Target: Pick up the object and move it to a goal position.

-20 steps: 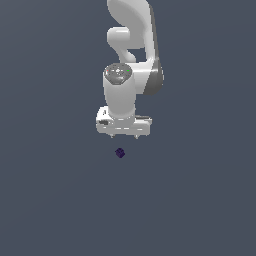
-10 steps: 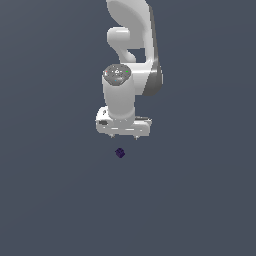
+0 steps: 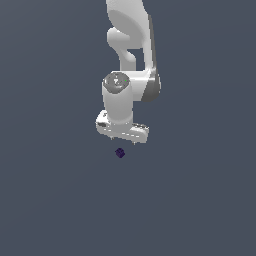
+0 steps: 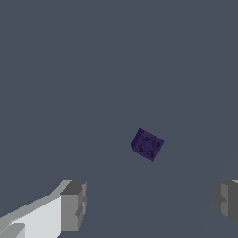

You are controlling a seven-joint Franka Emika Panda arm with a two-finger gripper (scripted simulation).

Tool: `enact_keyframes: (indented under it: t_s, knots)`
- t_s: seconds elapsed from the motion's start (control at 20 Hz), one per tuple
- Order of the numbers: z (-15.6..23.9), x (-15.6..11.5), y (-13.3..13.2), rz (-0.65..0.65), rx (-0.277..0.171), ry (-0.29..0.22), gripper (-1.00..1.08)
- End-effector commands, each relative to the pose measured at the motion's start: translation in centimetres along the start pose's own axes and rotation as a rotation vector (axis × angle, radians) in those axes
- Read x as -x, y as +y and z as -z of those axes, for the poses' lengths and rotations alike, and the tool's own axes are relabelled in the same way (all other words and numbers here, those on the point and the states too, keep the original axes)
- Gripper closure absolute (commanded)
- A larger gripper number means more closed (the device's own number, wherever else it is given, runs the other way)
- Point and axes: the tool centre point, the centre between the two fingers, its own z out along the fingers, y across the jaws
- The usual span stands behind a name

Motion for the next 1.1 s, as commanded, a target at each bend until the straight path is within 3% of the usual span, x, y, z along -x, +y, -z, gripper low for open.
enact_keyframes:
  t_s: [0.0,0.55,1.05]
  knots:
    - [-0.8,-0.1,0.2,-0.063,0.002,0.003,-0.92]
    - [-4.5,-0.7,1.3,-0.352,0.013,0.023,-0.92]
    - [-6.0,-0.8,1.9,-0.471,0.019,0.034,-0.92]
